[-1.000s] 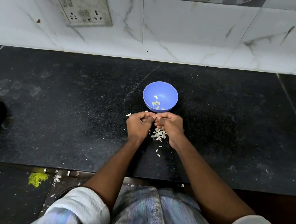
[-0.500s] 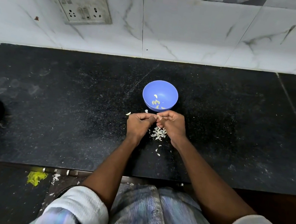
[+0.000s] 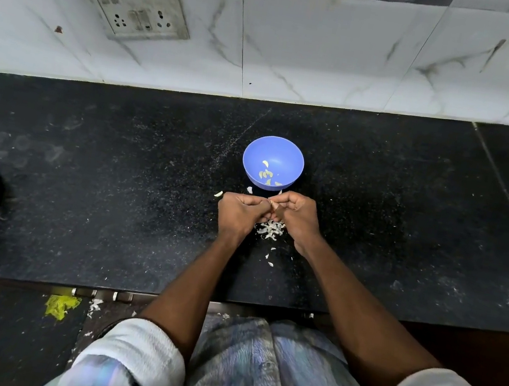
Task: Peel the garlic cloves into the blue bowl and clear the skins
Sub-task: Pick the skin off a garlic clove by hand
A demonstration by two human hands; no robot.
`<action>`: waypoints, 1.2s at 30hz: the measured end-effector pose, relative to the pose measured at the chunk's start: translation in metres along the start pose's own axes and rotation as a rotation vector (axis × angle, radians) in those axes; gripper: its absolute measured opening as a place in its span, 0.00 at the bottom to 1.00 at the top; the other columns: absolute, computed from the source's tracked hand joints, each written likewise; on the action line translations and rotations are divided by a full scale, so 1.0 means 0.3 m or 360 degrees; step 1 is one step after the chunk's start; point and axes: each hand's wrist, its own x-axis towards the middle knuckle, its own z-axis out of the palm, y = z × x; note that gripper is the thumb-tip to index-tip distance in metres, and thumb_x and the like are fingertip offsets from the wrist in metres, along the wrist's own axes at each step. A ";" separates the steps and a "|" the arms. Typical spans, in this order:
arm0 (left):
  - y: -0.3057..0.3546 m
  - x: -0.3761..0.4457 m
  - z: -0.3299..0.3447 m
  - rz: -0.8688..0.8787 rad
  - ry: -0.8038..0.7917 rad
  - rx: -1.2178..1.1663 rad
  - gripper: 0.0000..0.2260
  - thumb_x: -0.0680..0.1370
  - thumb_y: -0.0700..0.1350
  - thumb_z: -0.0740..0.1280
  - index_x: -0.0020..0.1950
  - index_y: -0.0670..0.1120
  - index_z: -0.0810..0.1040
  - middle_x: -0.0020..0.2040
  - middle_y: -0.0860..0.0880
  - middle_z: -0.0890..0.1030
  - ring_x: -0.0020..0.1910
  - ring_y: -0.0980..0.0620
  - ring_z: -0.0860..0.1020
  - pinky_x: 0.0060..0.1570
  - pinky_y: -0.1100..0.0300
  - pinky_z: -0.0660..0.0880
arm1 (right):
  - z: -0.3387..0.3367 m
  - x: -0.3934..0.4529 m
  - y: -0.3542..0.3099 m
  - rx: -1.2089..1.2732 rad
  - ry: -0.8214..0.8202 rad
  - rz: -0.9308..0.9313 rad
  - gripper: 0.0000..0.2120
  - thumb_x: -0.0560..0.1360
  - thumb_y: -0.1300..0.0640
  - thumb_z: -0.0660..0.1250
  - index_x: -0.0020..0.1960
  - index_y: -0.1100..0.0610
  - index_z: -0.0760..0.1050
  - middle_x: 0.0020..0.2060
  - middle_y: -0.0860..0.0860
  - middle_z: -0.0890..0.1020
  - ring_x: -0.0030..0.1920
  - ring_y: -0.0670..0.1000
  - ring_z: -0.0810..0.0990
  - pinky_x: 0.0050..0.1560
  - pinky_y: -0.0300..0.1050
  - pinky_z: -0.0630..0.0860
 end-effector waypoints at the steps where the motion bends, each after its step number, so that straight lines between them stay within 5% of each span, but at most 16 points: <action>1: 0.000 0.000 0.005 0.0023 0.0010 0.0047 0.03 0.73 0.39 0.76 0.42 0.44 0.90 0.36 0.43 0.87 0.35 0.45 0.85 0.48 0.45 0.85 | 0.000 0.000 0.001 0.0011 0.0008 0.0004 0.07 0.76 0.73 0.68 0.48 0.66 0.83 0.35 0.57 0.86 0.33 0.49 0.81 0.36 0.39 0.78; 7: 0.004 -0.006 0.022 0.0158 0.0048 0.0195 0.06 0.73 0.41 0.74 0.37 0.47 0.89 0.32 0.47 0.86 0.33 0.49 0.85 0.41 0.47 0.85 | 0.008 0.001 -0.001 0.0109 0.0015 0.0029 0.06 0.75 0.73 0.70 0.47 0.64 0.83 0.35 0.56 0.86 0.33 0.48 0.81 0.36 0.39 0.78; 16: -0.003 0.004 0.010 0.0007 0.0057 -0.0067 0.08 0.81 0.38 0.71 0.46 0.39 0.88 0.40 0.42 0.88 0.37 0.45 0.87 0.42 0.54 0.85 | 0.010 0.017 0.012 0.0146 -0.0053 0.0050 0.06 0.80 0.69 0.68 0.55 0.65 0.81 0.40 0.59 0.86 0.36 0.48 0.83 0.37 0.37 0.78; 24: -0.012 0.018 0.024 -0.0057 0.0113 -0.0105 0.05 0.77 0.42 0.77 0.45 0.41 0.88 0.38 0.41 0.87 0.37 0.42 0.87 0.40 0.54 0.83 | 0.018 0.013 0.019 0.0219 -0.0060 0.0076 0.07 0.80 0.69 0.66 0.55 0.65 0.82 0.42 0.58 0.86 0.39 0.50 0.84 0.45 0.42 0.81; 28: -0.008 0.014 0.022 -0.0142 0.0067 -0.0170 0.05 0.79 0.41 0.75 0.46 0.39 0.88 0.39 0.38 0.87 0.32 0.51 0.82 0.33 0.62 0.78 | 0.012 0.004 0.017 0.0342 -0.0069 0.0095 0.06 0.79 0.69 0.68 0.54 0.64 0.82 0.41 0.56 0.86 0.40 0.49 0.83 0.46 0.41 0.81; 36: -0.015 0.023 0.036 -0.0168 0.0152 0.0070 0.13 0.75 0.53 0.71 0.39 0.45 0.86 0.34 0.48 0.86 0.32 0.52 0.81 0.38 0.54 0.81 | 0.035 0.000 0.006 0.0631 -0.0103 0.0231 0.06 0.80 0.65 0.68 0.55 0.59 0.83 0.45 0.53 0.87 0.43 0.48 0.85 0.43 0.40 0.80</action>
